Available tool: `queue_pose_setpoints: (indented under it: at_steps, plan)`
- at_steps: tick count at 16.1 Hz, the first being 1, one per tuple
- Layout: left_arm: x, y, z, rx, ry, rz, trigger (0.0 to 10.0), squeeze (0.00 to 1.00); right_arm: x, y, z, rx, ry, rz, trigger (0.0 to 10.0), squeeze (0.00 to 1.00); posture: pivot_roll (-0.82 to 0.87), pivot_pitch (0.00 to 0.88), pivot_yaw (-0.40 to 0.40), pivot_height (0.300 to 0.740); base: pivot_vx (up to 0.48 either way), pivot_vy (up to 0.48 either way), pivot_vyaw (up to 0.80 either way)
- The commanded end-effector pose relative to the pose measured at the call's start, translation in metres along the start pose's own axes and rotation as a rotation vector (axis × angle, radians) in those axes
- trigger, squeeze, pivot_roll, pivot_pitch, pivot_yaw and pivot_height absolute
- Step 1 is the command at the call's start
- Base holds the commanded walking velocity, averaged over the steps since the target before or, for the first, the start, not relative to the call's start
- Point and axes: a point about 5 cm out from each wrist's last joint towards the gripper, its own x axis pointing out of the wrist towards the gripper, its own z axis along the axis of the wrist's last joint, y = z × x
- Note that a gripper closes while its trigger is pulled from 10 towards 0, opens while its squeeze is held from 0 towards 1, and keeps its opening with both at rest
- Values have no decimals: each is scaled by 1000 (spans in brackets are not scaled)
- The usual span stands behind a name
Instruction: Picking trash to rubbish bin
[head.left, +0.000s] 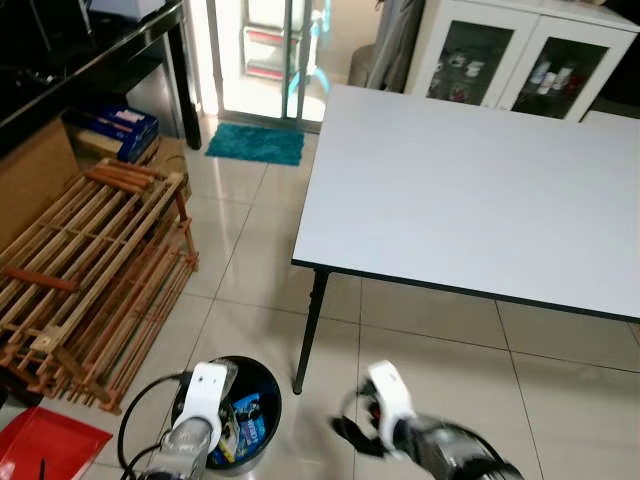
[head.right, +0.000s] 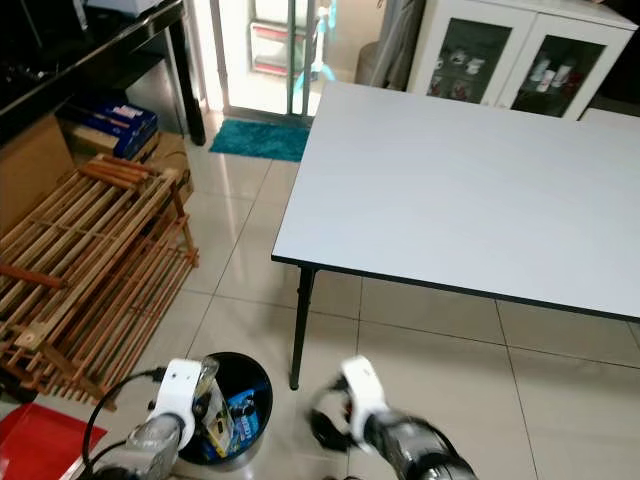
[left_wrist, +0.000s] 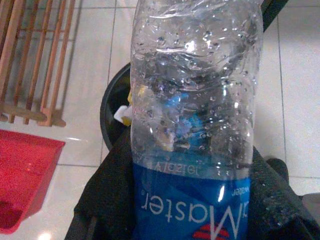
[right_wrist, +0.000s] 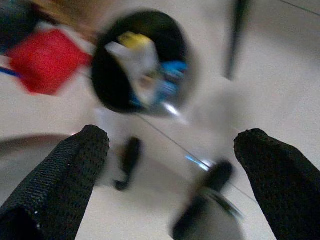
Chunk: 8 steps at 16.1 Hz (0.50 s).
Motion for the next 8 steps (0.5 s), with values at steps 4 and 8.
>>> queue_pose_setpoints:
  at_steps: [4, 8]
  plan:
    - [0, -6, -3, 24, 13, -22, 10000, 0, 1, 10, 7, 8, -44, 149, 10000, 0, -14, 148, -127, 740, 0, 0, 0]
    - [-2, -11, -8, 43, 25, -36, 10000, 0, -6, 8, 1, -3, -45, 195, 10000, 0, -49, 200, -138, 740, 0, 0, 0]
